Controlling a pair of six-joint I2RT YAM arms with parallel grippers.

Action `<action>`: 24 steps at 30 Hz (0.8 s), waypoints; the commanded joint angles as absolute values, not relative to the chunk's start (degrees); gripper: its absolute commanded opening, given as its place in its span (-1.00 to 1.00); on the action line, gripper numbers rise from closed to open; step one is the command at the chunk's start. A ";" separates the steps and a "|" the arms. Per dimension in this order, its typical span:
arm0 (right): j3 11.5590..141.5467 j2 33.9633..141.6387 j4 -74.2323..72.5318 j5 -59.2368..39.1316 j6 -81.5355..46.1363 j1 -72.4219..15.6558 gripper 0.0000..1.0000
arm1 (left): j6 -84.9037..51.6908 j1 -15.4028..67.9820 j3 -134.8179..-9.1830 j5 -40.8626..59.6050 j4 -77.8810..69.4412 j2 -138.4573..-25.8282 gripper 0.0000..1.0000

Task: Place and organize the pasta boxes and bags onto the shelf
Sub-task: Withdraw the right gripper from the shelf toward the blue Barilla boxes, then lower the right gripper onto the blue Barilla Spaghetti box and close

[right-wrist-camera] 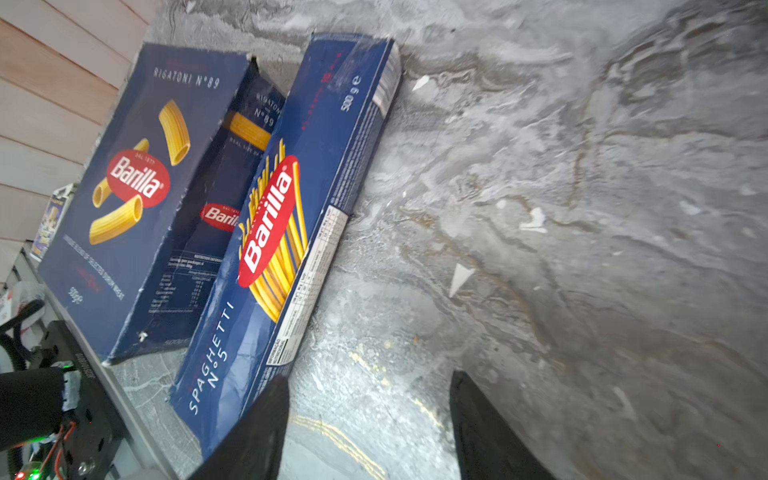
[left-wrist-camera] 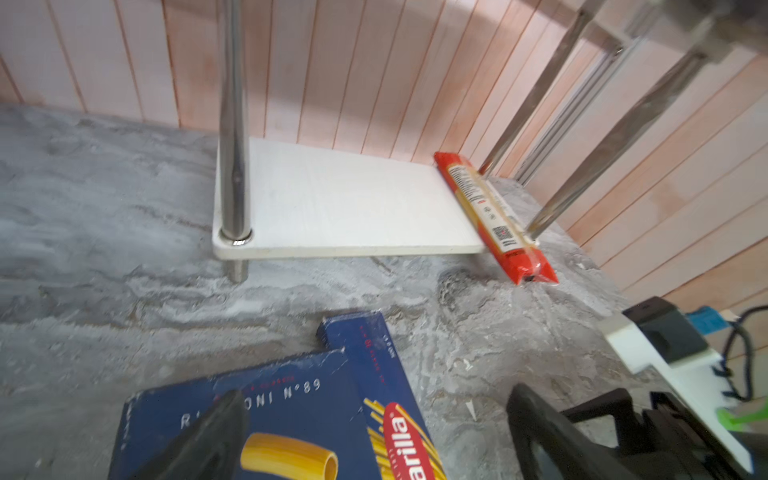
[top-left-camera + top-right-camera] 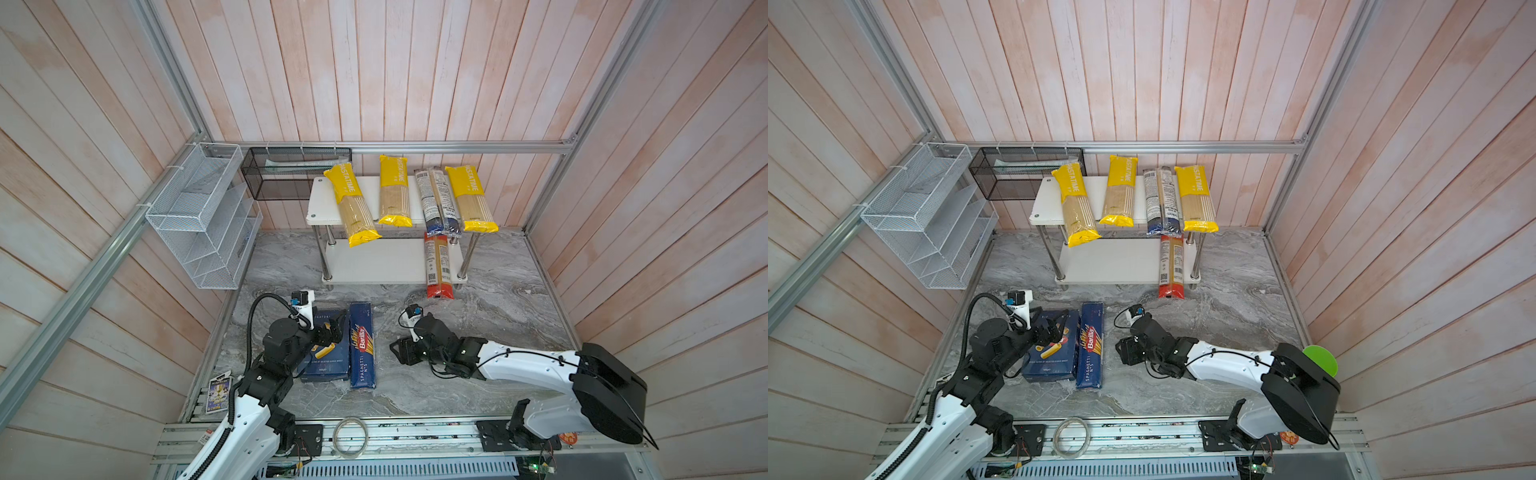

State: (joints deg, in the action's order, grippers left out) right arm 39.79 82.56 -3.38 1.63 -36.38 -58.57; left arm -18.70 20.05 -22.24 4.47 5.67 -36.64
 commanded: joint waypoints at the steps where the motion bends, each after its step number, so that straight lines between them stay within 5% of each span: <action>1: 43.52 85.57 -3.56 3.43 -37.17 -60.33 0.30 | -21.29 20.13 -24.34 -1.95 14.37 -36.32 0.99; 24: 60.68 105.79 1.98 5.48 -34.85 -67.03 0.53 | -19.51 19.97 -24.70 -4.64 16.13 -34.31 0.99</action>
